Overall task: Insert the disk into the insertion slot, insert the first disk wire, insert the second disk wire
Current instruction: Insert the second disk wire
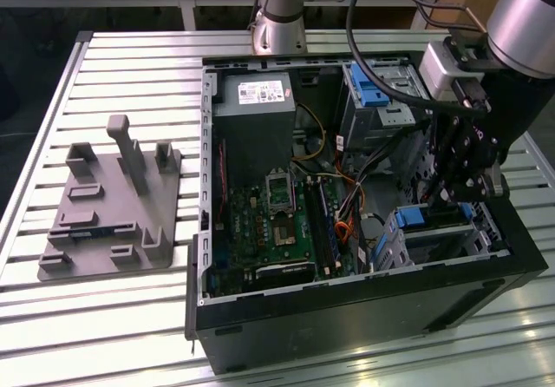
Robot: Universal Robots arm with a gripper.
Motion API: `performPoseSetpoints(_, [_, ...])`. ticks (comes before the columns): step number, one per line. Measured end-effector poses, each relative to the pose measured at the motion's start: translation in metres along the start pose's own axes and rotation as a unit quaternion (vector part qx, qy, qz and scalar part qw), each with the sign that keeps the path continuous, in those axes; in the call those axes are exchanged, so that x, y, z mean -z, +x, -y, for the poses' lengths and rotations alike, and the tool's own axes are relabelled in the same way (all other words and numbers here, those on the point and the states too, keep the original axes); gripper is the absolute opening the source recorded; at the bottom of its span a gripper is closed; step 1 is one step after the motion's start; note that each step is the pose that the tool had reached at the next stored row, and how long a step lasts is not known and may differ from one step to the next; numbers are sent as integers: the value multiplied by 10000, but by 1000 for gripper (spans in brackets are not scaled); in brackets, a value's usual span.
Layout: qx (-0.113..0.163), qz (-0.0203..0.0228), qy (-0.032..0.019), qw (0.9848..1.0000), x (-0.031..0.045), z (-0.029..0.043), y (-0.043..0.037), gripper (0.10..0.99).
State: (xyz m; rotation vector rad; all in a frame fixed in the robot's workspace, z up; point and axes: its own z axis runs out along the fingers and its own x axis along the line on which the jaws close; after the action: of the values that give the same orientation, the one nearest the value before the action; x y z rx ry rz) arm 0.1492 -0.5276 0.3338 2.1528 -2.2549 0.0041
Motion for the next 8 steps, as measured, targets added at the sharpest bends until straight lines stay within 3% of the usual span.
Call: performPoseSetpoints(8, [0,1,1,10000,-24,4,18,196])
